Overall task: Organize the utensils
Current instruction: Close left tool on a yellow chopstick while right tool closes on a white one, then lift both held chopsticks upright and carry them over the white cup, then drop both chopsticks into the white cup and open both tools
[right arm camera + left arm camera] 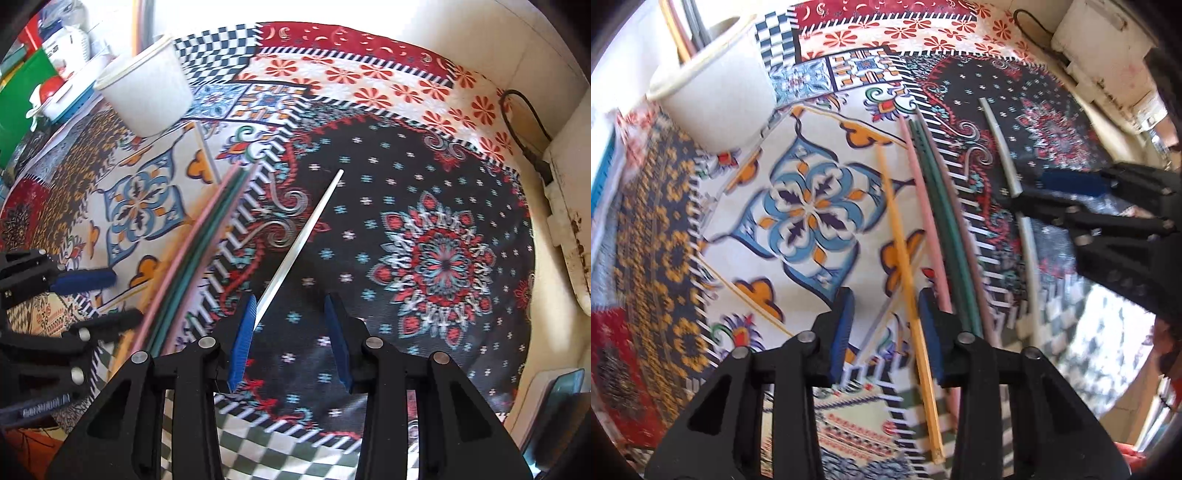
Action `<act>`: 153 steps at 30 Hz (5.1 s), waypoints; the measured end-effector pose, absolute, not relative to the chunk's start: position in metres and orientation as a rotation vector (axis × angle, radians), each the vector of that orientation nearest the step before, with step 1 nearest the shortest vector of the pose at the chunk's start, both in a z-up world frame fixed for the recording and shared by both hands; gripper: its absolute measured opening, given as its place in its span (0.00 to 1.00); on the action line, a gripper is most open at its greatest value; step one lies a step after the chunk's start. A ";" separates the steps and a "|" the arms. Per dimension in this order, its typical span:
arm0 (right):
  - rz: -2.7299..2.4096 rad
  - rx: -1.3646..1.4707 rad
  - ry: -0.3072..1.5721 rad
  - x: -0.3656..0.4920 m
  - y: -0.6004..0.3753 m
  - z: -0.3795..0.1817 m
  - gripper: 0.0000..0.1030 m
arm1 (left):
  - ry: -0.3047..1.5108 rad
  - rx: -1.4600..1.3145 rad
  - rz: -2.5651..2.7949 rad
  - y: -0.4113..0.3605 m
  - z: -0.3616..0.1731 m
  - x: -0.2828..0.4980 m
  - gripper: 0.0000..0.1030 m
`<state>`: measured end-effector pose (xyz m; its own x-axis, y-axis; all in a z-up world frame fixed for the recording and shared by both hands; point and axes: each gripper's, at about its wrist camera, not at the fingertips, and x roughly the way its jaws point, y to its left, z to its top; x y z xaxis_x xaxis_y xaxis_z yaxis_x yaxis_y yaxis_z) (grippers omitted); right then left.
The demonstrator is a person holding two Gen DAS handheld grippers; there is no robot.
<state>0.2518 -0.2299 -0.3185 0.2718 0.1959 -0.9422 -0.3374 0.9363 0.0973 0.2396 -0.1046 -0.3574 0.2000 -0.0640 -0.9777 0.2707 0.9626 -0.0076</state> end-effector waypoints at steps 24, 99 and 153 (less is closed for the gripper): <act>0.366 0.022 1.238 0.272 -0.238 -0.326 0.06 | 1.372 0.084 -0.255 -0.088 -0.357 0.257 0.04; 0.533 0.007 0.705 0.327 -0.187 -0.116 0.04 | 0.777 -0.102 -0.087 0.010 -0.118 0.279 0.03; 0.608 -0.105 0.825 0.337 -0.137 -0.157 0.27 | 0.894 -0.128 -0.021 0.027 -0.162 0.308 0.24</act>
<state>0.3374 -0.1375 -0.1571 0.5195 0.4661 -0.7162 -0.5456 0.8260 0.1417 0.3080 0.0270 -0.1619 0.6269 -0.0720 -0.7757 -0.0351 0.9921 -0.1205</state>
